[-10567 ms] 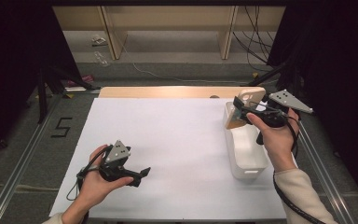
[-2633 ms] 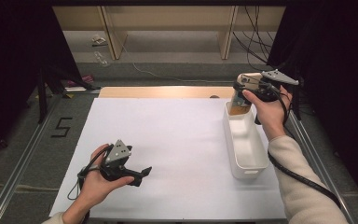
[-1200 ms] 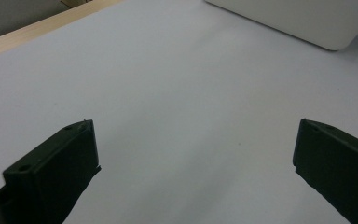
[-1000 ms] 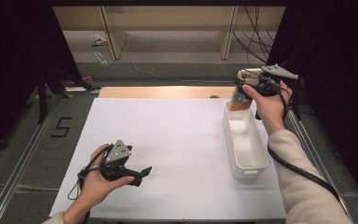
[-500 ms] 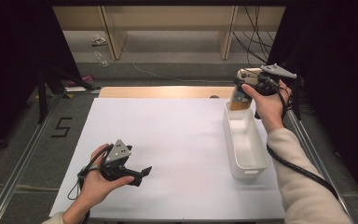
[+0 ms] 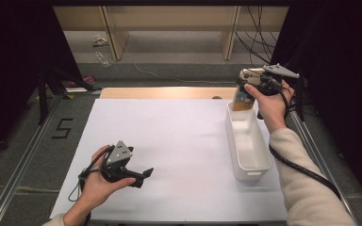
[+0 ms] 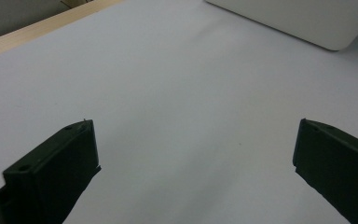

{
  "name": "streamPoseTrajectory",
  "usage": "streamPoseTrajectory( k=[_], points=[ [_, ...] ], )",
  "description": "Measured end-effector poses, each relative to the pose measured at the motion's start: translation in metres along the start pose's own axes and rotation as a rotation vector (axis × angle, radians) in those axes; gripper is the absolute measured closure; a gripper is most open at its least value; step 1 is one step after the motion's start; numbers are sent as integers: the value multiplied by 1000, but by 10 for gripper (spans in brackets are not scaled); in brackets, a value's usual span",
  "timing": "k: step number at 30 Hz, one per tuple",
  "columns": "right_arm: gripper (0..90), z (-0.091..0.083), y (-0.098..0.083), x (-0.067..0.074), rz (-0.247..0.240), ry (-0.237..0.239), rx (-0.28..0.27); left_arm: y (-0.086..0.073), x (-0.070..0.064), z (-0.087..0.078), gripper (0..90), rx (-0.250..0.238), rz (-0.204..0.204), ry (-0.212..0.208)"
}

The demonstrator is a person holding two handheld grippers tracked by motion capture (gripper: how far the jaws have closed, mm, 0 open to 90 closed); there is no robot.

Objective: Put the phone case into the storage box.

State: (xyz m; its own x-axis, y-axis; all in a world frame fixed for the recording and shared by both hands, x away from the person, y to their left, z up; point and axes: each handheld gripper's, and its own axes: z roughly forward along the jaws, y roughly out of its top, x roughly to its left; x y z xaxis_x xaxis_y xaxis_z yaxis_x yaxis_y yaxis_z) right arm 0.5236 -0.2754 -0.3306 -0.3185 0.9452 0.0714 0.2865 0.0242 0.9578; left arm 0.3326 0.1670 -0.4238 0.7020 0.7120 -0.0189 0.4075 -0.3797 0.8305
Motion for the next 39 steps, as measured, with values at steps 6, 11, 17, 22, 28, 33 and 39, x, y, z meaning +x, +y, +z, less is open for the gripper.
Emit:
streamPoseTrajectory(
  k=[6, 11, 17, 22, 28, 33, 39],
  points=[
    [133, 2, 1, 0, -1, -2, 3, 0, 0, 0, 0, 0, 0, 0],
    [133, 4, 0, 1, 0, -1, 4, 0, 0, 0, 0, -1, -1, 0],
    [133, 6, 0, 0, -2, -5, 6, 0, 0, 0, 0, -1, -1, 0],
    [133, 7, -1, 0, -5, -10, 9, 0, 0, 0, 0, 0, 0, 0],
    [133, 10, -4, -2, -2, -15, 17, 0, 0, 0, 0, -2, -1, 0],
    [133, 13, -5, -3, -2, -17, 20, 0, 0, 0, 0, -1, 0, 0],
    [132, 16, -5, -2, -5, -16, 21, 0, 0, 0, 0, -1, -1, -1]
  ],
)
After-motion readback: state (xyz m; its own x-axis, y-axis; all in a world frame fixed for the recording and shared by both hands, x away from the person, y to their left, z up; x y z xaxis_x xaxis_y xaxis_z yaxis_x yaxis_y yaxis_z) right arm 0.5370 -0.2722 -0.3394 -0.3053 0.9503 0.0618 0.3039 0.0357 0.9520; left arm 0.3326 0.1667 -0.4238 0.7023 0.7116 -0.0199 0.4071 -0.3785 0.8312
